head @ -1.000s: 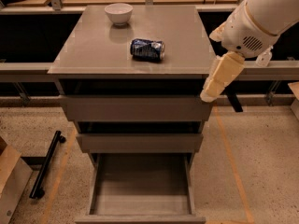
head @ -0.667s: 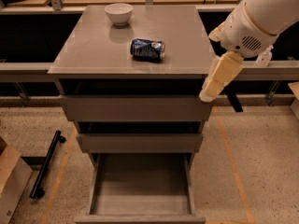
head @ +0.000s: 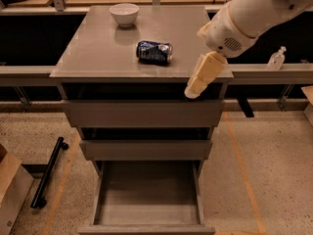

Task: Place pepsi can into bottom drawer

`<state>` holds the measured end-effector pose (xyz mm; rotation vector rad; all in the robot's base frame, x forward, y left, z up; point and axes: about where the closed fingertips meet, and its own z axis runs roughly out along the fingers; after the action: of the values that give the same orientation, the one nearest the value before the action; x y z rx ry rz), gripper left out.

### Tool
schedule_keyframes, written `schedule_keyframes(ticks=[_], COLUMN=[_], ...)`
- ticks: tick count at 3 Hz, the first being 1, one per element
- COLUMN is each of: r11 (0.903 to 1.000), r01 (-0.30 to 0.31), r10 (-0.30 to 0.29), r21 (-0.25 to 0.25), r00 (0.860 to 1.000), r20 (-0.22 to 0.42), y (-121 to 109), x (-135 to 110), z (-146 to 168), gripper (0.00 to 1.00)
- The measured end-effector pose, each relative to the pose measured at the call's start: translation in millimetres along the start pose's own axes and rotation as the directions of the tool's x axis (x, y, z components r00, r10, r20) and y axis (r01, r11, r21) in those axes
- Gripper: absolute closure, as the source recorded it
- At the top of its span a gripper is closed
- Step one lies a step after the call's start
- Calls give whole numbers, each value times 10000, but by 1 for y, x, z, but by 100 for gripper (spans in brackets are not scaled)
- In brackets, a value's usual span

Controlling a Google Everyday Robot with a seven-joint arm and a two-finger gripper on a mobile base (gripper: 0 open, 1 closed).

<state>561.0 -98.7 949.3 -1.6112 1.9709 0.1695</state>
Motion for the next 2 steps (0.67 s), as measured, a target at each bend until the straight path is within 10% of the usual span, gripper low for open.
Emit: schedule_keyframes(ticks=[2], r11=[9972], r01=[-707], r10=[679], r21=[228], r00=[9917], r20=[1091], y=[-53], x=[-21], z=[48], gripper=[0])
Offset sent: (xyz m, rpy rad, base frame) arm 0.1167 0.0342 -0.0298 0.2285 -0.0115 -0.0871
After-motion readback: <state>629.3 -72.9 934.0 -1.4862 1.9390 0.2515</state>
